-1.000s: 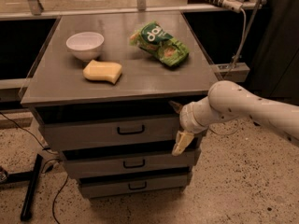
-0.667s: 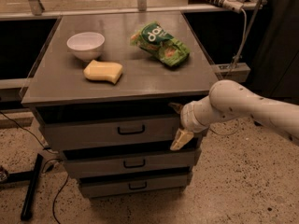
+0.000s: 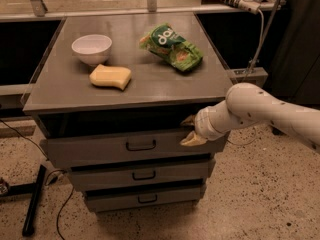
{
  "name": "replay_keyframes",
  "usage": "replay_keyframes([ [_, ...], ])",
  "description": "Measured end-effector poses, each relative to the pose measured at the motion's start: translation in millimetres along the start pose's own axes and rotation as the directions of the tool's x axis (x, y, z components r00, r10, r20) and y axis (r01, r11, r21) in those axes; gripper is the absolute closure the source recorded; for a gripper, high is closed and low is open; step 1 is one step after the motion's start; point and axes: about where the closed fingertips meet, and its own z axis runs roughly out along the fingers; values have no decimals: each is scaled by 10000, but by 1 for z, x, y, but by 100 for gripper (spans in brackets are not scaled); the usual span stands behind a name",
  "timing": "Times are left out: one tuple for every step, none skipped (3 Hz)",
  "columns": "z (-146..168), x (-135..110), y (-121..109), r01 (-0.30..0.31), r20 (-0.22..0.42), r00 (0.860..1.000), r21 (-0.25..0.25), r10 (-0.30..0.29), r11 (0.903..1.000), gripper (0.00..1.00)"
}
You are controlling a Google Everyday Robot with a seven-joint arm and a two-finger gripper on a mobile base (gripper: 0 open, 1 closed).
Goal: Open top drawer
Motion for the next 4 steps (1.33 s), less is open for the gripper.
replay_keyframes([
  [-4,-2,-1,0,0,10000,0,0,10000,88],
  [-10,-1,12,-8,175,9998,-44,9,10000,100],
  [-11,-3,13,3,188,9998,-21,-2,10000,100],
  [-11,-3,13,3,188,9998,-21,-2,10000,82],
])
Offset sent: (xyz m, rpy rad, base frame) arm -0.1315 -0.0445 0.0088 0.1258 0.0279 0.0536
